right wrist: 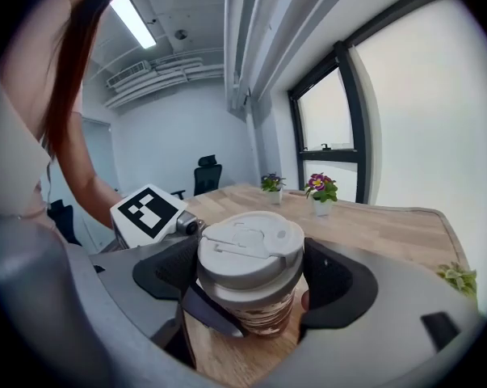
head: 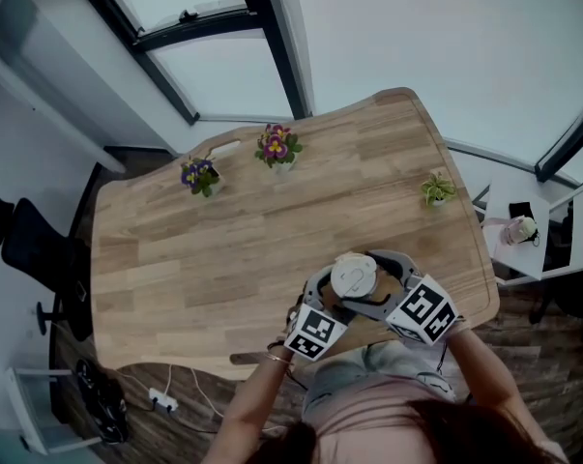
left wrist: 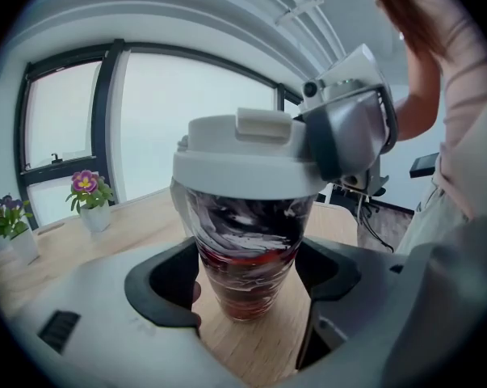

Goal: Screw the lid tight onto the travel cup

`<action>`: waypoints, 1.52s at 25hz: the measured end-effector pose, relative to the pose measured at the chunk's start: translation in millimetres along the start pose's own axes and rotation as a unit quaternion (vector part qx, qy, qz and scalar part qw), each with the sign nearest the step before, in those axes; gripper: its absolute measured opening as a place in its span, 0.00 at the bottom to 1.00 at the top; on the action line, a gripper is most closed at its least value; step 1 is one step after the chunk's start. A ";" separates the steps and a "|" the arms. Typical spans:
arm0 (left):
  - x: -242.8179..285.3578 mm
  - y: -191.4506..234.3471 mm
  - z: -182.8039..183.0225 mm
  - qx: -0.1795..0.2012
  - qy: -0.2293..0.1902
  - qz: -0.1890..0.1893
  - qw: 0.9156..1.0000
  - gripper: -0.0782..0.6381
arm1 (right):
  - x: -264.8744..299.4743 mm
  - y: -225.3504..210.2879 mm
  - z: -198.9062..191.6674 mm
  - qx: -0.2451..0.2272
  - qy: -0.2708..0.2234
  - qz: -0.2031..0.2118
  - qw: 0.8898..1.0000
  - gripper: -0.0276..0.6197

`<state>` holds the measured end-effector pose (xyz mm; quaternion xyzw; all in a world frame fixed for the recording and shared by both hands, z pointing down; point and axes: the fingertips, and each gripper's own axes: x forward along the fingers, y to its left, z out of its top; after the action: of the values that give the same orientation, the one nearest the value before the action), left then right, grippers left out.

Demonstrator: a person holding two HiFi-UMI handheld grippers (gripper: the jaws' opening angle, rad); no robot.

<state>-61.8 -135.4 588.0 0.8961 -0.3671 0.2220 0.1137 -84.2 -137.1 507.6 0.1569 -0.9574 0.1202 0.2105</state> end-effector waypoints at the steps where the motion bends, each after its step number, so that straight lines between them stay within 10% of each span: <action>1: -0.5 0.6 0.0 -0.003 -0.001 0.007 1.000 0.61 | -0.1 -0.4 -0.2 0.005 -0.003 -0.013 1.000 0.64; 5: -0.3 3.8 -0.8 -0.012 -0.004 0.011 1.000 0.61 | 0.8 -1.2 -1.7 0.014 -0.009 -0.033 0.999 0.64; 13: -1.2 -5.7 -3.3 0.057 0.036 -0.099 0.993 0.61 | -0.1 6.5 -6.7 -0.064 0.052 0.066 0.994 0.64; 23: 3.3 1.9 -0.8 -0.008 0.013 0.005 1.000 0.61 | -0.7 -1.9 -4.2 -0.007 -0.007 -0.057 0.998 0.64; 32: 1.2 -4.2 -2.9 0.052 0.039 -0.092 0.994 0.61 | -2.7 2.3 -2.0 -0.049 0.038 0.047 0.997 0.64; 38: 2.2 0.3 -1.7 0.021 0.033 -0.034 0.999 0.61 | -4.5 -2.5 0.0 -0.008 -0.016 -0.051 0.999 0.64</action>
<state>-61.2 -136.3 590.6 0.9025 -0.3275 0.2551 0.1146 -79.4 -138.3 506.0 0.2054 -0.9523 0.0996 0.2023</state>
